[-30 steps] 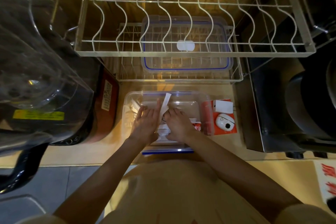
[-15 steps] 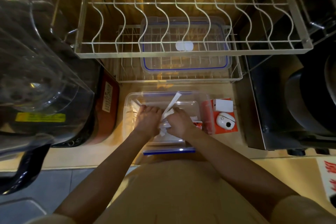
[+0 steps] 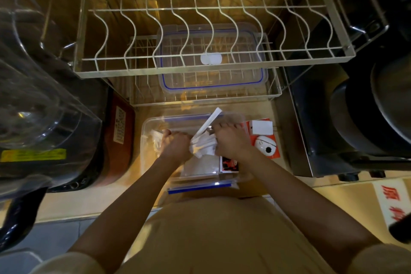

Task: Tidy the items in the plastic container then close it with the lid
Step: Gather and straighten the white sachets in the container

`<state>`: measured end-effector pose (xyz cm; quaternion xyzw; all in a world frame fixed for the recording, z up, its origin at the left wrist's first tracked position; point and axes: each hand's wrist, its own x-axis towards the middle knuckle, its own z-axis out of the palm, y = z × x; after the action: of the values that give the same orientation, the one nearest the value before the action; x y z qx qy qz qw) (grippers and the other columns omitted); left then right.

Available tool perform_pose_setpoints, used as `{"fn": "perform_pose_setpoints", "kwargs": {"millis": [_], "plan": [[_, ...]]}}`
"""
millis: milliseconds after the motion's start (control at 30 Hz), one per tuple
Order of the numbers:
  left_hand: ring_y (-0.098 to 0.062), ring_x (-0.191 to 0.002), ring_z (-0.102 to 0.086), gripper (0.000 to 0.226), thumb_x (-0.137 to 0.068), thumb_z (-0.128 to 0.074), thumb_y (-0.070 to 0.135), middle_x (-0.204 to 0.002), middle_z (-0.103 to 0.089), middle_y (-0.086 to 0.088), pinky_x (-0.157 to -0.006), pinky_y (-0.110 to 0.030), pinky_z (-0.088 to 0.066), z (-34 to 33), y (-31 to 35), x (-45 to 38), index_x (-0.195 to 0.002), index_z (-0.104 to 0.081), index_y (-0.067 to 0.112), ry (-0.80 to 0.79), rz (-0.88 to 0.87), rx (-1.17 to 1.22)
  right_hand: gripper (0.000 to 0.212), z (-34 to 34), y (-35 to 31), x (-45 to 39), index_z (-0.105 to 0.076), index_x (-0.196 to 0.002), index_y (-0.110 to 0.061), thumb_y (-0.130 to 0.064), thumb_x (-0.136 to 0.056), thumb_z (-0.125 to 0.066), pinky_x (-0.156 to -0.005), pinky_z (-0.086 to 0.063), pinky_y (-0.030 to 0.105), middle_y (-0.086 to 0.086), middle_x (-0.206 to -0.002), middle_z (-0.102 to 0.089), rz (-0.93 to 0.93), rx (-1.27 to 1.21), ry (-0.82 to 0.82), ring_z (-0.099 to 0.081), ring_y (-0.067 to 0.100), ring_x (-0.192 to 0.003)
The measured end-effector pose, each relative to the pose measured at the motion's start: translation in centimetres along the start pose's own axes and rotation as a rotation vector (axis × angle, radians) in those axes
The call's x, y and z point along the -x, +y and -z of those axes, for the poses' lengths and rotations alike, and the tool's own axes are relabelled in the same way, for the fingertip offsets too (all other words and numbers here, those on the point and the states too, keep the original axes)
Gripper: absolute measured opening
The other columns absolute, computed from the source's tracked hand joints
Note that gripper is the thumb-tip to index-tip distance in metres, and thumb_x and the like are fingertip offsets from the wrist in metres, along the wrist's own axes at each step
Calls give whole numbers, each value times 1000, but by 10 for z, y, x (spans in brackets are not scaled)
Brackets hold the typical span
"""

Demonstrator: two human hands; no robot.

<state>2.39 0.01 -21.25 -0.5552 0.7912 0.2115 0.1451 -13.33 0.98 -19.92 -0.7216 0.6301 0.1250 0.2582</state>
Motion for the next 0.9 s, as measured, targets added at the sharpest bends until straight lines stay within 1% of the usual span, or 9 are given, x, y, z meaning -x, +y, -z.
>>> {"fn": "perform_pose_setpoints", "kwargs": {"millis": [133, 200, 300, 367, 467, 600, 700, 767, 900], "plan": [[-21, -114, -54, 27, -83, -57, 25, -111, -67, -5, -107, -37, -24, 2, 1, 0, -110, -62, 20, 56, 25, 176, 44, 16, 7, 10, -50, -122, -10, -15, -81, -64, -82, -49, 34, 11, -118, -59, 32, -163, 17, -58, 26, -103], [-22, -107, -59, 23, -84, -59, 24, -104, -70, -8, -101, -36, -32, 4, 0, 3, -104, -66, 15, 107, 32, 302, 40, 25, 10, 17, -54, -119, -12, -19, -82, -65, -80, -51, 33, 8, -113, -63, 42, -270, 24, -61, 24, -99], [-18, -80, -62, 25, -83, -65, 22, -89, -70, -9, -67, -21, -44, 12, -4, 8, -100, -67, 3, 108, 64, 624, 38, 35, 14, 25, -61, -117, -13, -20, -80, -66, -85, -54, 41, 8, -106, -68, 31, -514, 40, -64, 22, -93], [-17, -82, -62, 27, -82, -67, 16, -90, -67, -9, -59, -11, -42, 17, -8, 11, -105, -65, 3, 92, 54, 823, 31, 43, 15, 30, -65, -112, -12, -19, -82, -68, -84, -52, 37, 9, -103, -71, 12, -656, 113, -66, 22, -92], [-15, -89, -59, 34, -77, -69, 5, -100, -64, -8, -64, -10, -45, 24, -10, 17, -111, -63, 4, 88, 14, 1028, 37, 59, 9, 41, -63, -113, -11, -14, -78, -74, -82, -48, 26, 3, -100, -68, -1, -910, 136, -63, 17, -94], [-19, -94, -63, 42, -68, -70, 11, -102, -65, -11, -79, -29, -53, 33, 0, 24, -108, -61, 14, 28, -79, 1271, 65, 62, -14, 45, -53, -126, -19, -16, -68, -82, -92, -46, 22, -9, -116, -64, 94, -961, -60, -58, 6, -108], [-3, -91, -64, 32, -77, -69, 8, -98, -66, -2, -78, -18, -53, 34, 7, 28, -103, -61, 25, 5, -187, 1280, 53, 50, -36, 40, -61, -118, -6, -3, -68, -80, -98, -48, 32, 11, -117, -67, 90, -977, -88, -61, 18, -112], [3, -94, -63, 28, -78, -64, 16, -98, -65, 6, -80, -13, -52, 34, 7, 32, -100, -61, 31, -15, -236, 1271, 41, 46, -45, 39, -60, -111, -2, 3, -73, -75, -91, -52, 29, 10, -109, -67, 41, -1024, -73, -61, 18, -105], [-1, -94, -64, 35, -76, -67, 2, -99, -63, 3, -82, -23, -52, 24, -6, 37, -99, -61, 29, -96, -268, 1215, 38, 33, -56, 35, -66, -108, -24, -16, -73, -78, -86, -52, 20, -4, -104, -71, 69, -1036, -46, -64, 2, -94]]}}
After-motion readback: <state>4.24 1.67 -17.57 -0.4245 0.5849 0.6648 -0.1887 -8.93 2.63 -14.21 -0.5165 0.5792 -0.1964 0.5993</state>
